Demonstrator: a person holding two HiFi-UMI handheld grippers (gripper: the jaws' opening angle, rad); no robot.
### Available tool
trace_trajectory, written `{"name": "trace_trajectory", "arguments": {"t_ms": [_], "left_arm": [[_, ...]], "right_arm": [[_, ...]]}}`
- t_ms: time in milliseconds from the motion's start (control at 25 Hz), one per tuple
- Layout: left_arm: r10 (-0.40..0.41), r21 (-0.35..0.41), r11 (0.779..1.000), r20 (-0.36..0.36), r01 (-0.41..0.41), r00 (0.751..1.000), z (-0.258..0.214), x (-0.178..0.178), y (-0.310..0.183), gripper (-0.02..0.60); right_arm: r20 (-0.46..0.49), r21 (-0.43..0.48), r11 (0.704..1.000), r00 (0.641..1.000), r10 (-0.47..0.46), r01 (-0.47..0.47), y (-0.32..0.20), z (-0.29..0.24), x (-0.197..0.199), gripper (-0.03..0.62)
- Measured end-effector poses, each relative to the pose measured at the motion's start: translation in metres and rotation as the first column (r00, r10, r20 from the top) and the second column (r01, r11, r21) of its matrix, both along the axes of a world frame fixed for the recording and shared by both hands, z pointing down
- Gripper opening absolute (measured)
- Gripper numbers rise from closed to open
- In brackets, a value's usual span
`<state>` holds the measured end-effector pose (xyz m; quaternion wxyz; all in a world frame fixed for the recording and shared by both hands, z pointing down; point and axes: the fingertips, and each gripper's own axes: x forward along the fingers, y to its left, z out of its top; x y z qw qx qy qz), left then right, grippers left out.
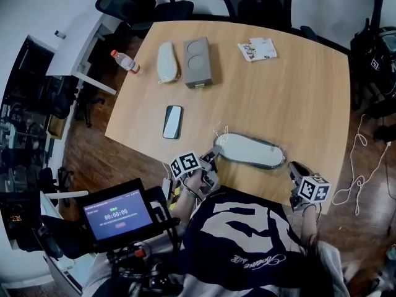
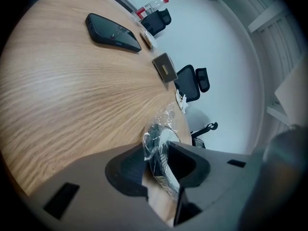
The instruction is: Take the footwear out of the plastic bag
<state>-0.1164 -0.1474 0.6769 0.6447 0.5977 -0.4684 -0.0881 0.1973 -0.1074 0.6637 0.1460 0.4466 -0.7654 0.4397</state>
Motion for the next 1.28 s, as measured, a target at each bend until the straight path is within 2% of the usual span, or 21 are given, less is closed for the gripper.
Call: {"name": "trace_trajectory", "arguments": {"t_ms": [200, 360, 440, 560, 840, 1000, 1160, 1280], "left_arm": [[0.006, -0.011, 1.0, 0.002, -0.006, 1.0, 0.0, 0.001, 0.0, 0.123], [0.008, -0.009, 1.0, 0.005, -0.007, 1.0, 0.0, 0.001, 0.0, 0.123], [0.013, -0.007, 1.0, 0.013, -0.013, 1.0, 0.0, 0.002, 0.0, 0.123], [0.032, 0.0, 0.999, 0.051, -0.032, 0.998, 0.0, 0.002, 0.0, 0.124], [0.082, 0.015, 0.996, 0.139, -0.085, 0.987, -0.003, -0.001, -0.004, 0.124], [0.082, 0.009, 0.996, 0.143, -0.084, 0.986, -0.003, -0.003, -0.005, 0.124], [0.082, 0.011, 0.996, 0.139, -0.084, 0.987, -0.004, -0.002, -0.005, 0.124], [0.09, 0.005, 0.996, 0.135, -0.091, 0.987, -0.002, -0.001, -0.003, 0.124]], "right_arm": [[-0.042, -0.033, 0.985, 0.984, -0.173, 0.172, -0.001, 0.007, -0.005, 0.071], [-0.141, -0.054, 0.954, 0.944, -0.299, 0.294, 0.0, 0.013, -0.015, 0.072], [-0.164, -0.063, 0.938, 0.923, -0.348, 0.342, 0.002, 0.014, -0.023, 0.109], [-0.156, -0.067, 0.933, 0.92, -0.36, 0.354, 0.001, 0.014, -0.028, 0.11], [-0.051, -0.057, 0.933, 0.932, -0.358, 0.356, 0.002, 0.002, -0.032, 0.11], [0.003, -0.023, 0.939, 0.939, -0.344, 0.344, -0.003, -0.007, -0.039, 0.11], [-0.028, -0.049, 0.93, 0.931, -0.365, 0.363, -0.004, 0.001, -0.04, 0.112], [0.0, -0.072, 0.928, 0.931, -0.366, 0.365, -0.003, 0.004, -0.04, 0.133]]}}
